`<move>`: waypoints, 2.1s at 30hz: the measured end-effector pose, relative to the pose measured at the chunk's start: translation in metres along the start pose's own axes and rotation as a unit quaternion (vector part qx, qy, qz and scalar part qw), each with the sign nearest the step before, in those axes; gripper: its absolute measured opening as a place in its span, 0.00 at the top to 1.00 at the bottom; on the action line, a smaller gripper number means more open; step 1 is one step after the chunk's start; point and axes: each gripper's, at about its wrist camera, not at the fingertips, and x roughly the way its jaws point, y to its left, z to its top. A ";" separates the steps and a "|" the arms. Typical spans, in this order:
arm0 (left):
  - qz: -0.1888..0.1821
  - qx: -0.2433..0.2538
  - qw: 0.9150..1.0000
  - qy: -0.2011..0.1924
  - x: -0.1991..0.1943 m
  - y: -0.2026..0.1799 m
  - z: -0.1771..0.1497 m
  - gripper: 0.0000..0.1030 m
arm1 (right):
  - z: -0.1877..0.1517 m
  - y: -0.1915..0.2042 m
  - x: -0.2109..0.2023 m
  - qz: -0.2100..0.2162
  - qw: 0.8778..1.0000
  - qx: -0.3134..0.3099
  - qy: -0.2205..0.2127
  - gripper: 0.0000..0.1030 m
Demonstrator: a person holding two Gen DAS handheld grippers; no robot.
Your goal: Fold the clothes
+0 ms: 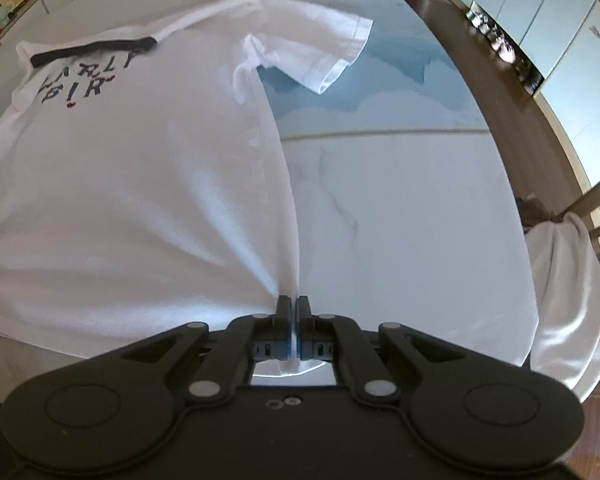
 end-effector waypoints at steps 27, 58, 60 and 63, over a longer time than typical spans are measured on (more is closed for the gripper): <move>0.153 0.179 0.963 -0.132 -0.001 -0.024 0.164 0.32 | 0.168 0.089 0.018 0.085 0.921 -0.354 -0.137 0.00; 0.142 0.175 0.952 -0.205 0.029 -0.012 0.304 0.89 | 0.340 0.141 0.125 0.143 0.907 -0.378 -0.117 0.00; 0.148 0.162 0.956 -0.197 0.034 -0.007 0.309 0.89 | 0.337 0.144 0.133 0.140 0.910 -0.371 -0.117 0.00; 0.151 0.144 0.960 -0.186 0.034 0.001 0.304 0.89 | 0.335 0.141 0.134 0.131 0.915 -0.362 -0.117 0.00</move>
